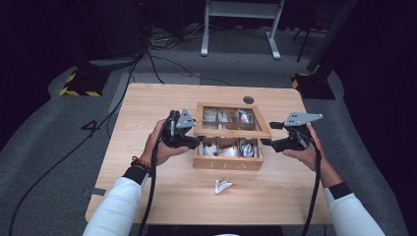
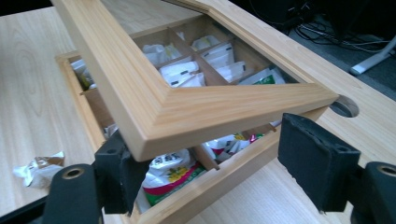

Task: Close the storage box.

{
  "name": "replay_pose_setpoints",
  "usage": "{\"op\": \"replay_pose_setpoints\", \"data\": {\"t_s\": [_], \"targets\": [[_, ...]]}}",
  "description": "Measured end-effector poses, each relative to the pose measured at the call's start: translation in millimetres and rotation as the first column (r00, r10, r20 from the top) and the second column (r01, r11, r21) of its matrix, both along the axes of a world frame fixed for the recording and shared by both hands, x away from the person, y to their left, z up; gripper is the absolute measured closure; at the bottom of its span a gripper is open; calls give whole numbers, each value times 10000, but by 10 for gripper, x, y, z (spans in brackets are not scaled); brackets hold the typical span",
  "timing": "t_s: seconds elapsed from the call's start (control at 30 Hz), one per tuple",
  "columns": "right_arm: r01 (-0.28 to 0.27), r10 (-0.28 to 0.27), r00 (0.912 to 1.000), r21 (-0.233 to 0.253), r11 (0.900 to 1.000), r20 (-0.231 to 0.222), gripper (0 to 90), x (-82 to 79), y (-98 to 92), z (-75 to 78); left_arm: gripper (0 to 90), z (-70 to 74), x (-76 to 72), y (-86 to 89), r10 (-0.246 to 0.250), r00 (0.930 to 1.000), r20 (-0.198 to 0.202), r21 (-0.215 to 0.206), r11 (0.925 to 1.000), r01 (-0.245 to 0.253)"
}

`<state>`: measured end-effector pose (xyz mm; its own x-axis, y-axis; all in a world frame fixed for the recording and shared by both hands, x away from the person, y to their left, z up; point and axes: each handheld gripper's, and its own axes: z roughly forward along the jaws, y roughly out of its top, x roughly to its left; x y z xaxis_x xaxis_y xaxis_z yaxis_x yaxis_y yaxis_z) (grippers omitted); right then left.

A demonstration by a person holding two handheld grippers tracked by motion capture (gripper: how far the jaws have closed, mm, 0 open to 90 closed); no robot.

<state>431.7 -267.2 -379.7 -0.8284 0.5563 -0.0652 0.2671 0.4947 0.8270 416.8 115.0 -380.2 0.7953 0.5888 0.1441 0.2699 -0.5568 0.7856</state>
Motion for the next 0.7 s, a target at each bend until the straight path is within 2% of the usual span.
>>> {"op": "replay_pose_setpoints", "data": {"t_s": [0.53,0.7], "targets": [[-311,313,9993,104,9995,-200,269,-98,12,-84,344,-128,-62,19,-57,9998,-169,81,10000,58],[-428,429,9988,45,9991,-228,283,-130,23,-112,338,-164,-79,23,-114,9994,-315,227,9997,121]]}}
